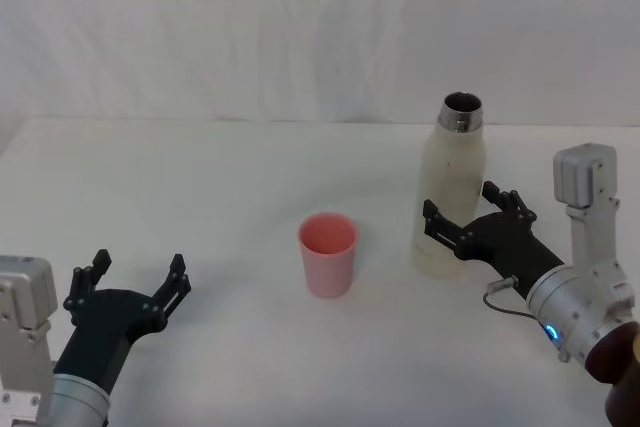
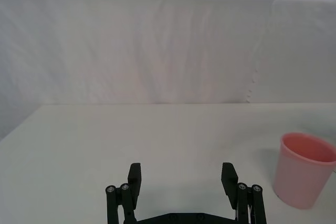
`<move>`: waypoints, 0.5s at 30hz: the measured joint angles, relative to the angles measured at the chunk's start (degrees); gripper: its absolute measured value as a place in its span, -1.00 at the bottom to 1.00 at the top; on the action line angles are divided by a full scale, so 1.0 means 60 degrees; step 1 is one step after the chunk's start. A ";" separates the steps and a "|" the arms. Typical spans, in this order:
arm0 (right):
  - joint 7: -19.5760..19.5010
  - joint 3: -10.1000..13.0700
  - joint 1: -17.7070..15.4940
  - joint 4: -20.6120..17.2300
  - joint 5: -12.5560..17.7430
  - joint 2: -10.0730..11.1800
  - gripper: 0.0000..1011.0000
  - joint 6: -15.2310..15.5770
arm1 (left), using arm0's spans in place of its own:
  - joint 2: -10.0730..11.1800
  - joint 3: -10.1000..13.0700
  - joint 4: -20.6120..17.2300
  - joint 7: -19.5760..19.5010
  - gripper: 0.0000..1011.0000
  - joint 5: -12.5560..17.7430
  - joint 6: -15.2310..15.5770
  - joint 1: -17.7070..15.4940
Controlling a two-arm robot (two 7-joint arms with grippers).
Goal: Grasp the thermos with one hand and pour water into the cup lid.
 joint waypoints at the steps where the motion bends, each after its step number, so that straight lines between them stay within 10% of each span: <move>1: -0.0006 -0.0003 0.0002 0.0000 -0.0010 -0.0002 0.98 -0.0001 | 0.0000 0.0000 0.0000 0.0000 0.98 0.0000 0.0000 0.0000; 15: -0.0109 -0.0061 0.0152 0.0128 -0.0178 -0.0156 0.98 -0.0085 | 0.0001 0.0000 0.0000 0.0000 0.98 0.0000 0.0000 0.0000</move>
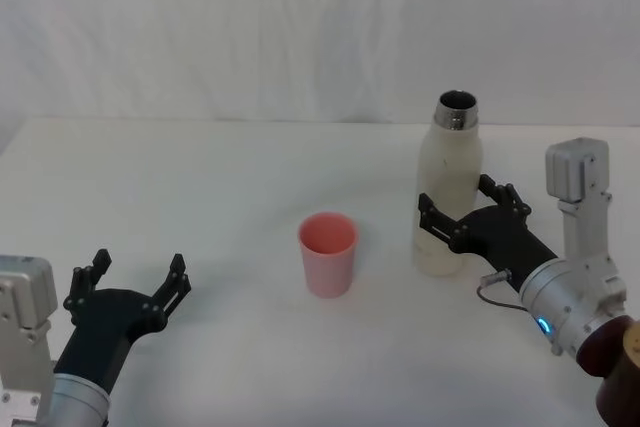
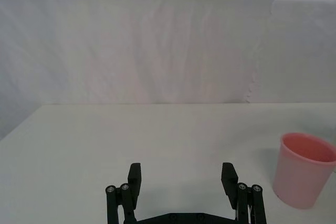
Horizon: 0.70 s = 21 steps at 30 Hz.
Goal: Grasp the thermos with one hand and pour water into the cup lid.
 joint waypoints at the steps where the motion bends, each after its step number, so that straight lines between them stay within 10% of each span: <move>1: -0.0003 -0.0002 0.0006 0.0007 -0.0008 -0.0007 0.98 -0.0003 | 0.0000 0.0000 0.0000 0.0000 0.98 0.0000 0.0000 0.0000; 21: -0.0055 0.0040 0.0125 0.0111 -0.0193 -0.0065 0.98 0.0005 | 0.0000 0.0000 0.0000 0.0000 0.98 0.0000 0.0000 0.0000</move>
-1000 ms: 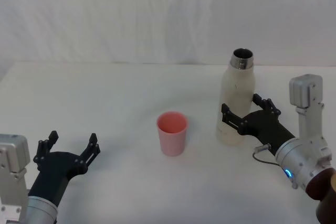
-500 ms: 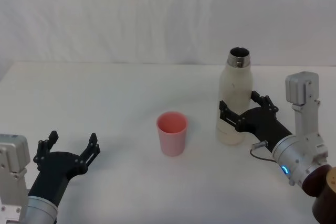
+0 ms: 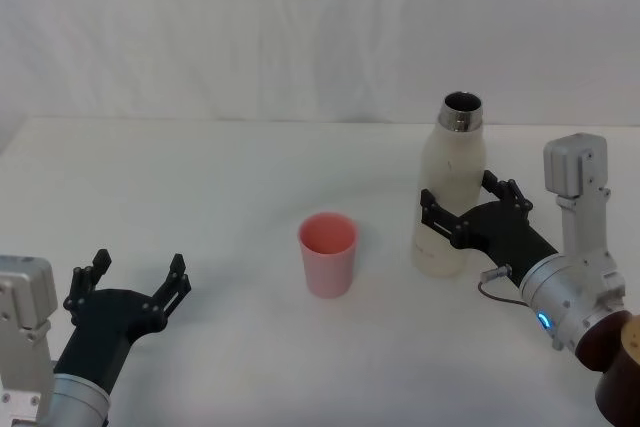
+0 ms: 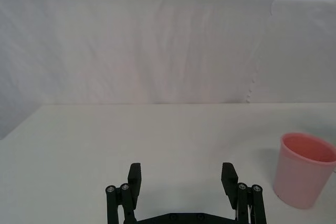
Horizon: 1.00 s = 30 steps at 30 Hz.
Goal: Grasp the thermos with one hand and pour water into the cup lid.
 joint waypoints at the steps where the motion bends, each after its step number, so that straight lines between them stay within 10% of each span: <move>1: 0.0000 0.0000 0.0006 0.0007 -0.0006 -0.0002 0.98 0.0003 | 0.0000 0.0000 0.0000 -0.0001 0.98 0.0000 0.0000 0.0000; 30: 0.0050 -0.0076 0.0394 0.0416 -0.0215 -0.0168 0.98 0.0050 | -0.0001 0.0000 0.0000 0.0000 0.98 0.0000 0.0000 0.0000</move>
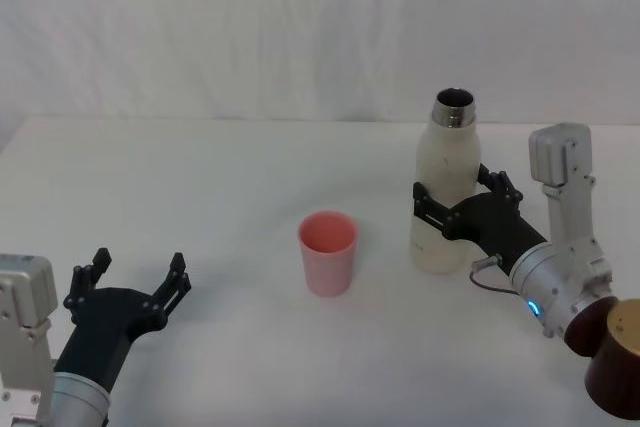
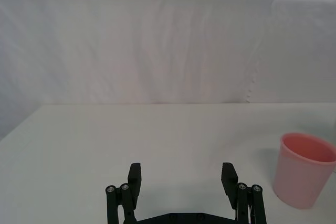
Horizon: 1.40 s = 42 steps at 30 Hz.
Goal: Grasp the thermos with one hand and pour water into the cup lid.
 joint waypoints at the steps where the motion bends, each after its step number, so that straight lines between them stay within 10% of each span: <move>1: 0.0000 -0.0001 0.0016 0.0021 -0.0013 -0.0006 0.98 -0.0001 | 0.0001 0.0000 0.0000 0.0000 0.98 0.0000 0.0000 0.0000; 42: 0.0023 0.0101 0.0296 0.0418 -0.0101 -0.0146 0.98 -0.0047 | 0.0000 0.0000 0.0001 -0.0001 0.98 0.0000 0.0000 0.0000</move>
